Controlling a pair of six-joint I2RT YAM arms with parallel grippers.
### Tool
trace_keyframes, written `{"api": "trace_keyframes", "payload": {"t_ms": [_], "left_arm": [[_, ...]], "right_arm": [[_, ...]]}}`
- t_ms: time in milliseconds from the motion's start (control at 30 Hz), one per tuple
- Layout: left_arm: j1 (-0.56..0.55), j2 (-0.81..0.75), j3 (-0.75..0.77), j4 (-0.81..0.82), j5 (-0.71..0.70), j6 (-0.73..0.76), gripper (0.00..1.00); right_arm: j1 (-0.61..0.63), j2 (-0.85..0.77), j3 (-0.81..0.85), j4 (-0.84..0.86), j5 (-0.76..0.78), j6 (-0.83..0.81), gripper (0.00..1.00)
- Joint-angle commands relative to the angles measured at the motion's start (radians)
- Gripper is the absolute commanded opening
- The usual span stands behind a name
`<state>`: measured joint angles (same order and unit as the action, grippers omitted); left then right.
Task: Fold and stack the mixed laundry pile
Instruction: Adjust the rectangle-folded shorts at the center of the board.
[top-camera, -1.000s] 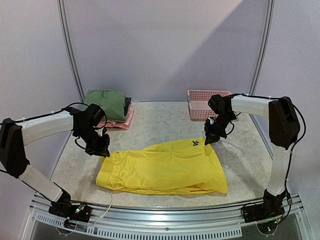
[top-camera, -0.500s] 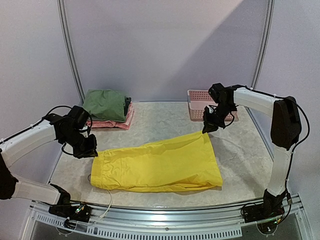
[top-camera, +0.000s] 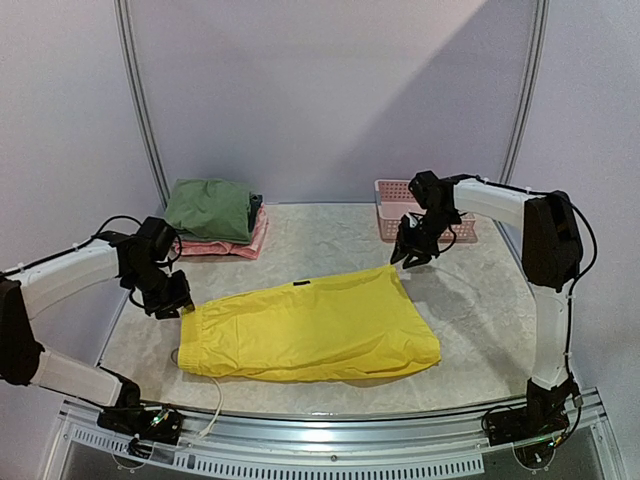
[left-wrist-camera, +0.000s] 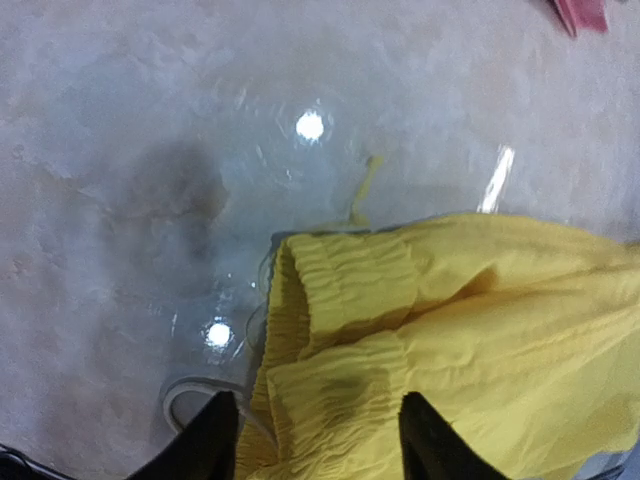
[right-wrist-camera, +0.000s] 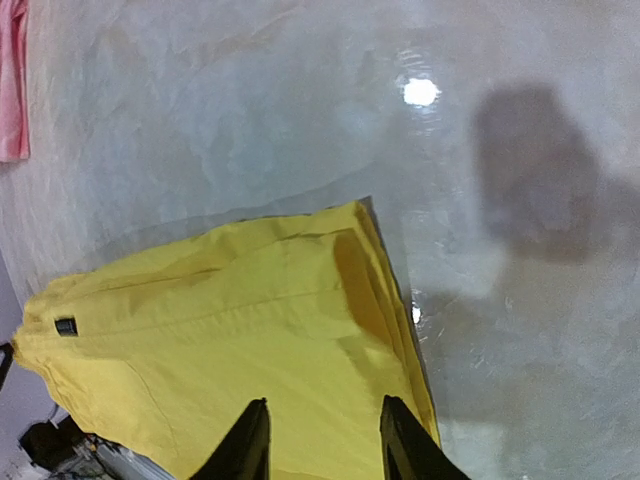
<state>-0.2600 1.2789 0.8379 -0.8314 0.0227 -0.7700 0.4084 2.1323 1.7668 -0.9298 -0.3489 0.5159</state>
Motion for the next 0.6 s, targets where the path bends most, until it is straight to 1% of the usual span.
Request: {"api": "trace_keyframes", "payload": {"t_ms": [0, 100, 167, 200, 333, 400, 500, 567], "left_arm": [[0.017, 0.045, 0.125, -0.036, -0.068, 0.056, 0.69], [0.016, 0.057, 0.172, -0.101, -0.077, 0.089, 0.84], [0.017, 0.063, 0.174, -0.135, -0.082, 0.1, 0.87], [0.016, 0.064, 0.169, -0.155, -0.081, 0.102, 0.87], [-0.009, 0.008, 0.115, -0.176, -0.038, 0.122, 0.78], [-0.047, -0.032, 0.09, -0.18, -0.033, 0.122, 0.78], [-0.069, -0.079, 0.025, -0.151, 0.046, 0.11, 0.77], [-0.078, -0.092, -0.028, -0.109, 0.103, 0.103, 0.78]], "right_arm": [[-0.01, 0.018, 0.109, -0.065, 0.042, -0.016, 0.48], [-0.01, 0.012, 0.158, -0.099, 0.072, -0.032, 0.54], [-0.01, -0.008, 0.164, -0.099, 0.08, -0.04, 0.57], [-0.01, -0.018, 0.16, -0.096, 0.079, -0.043, 0.58], [0.002, -0.089, 0.088, -0.021, 0.032, -0.056, 0.58], [0.022, -0.139, 0.028, 0.049, -0.017, -0.083, 0.58], [0.06, -0.179, -0.043, 0.127, -0.11, -0.115, 0.56], [0.087, -0.18, -0.068, 0.149, -0.132, -0.125, 0.53]]}}
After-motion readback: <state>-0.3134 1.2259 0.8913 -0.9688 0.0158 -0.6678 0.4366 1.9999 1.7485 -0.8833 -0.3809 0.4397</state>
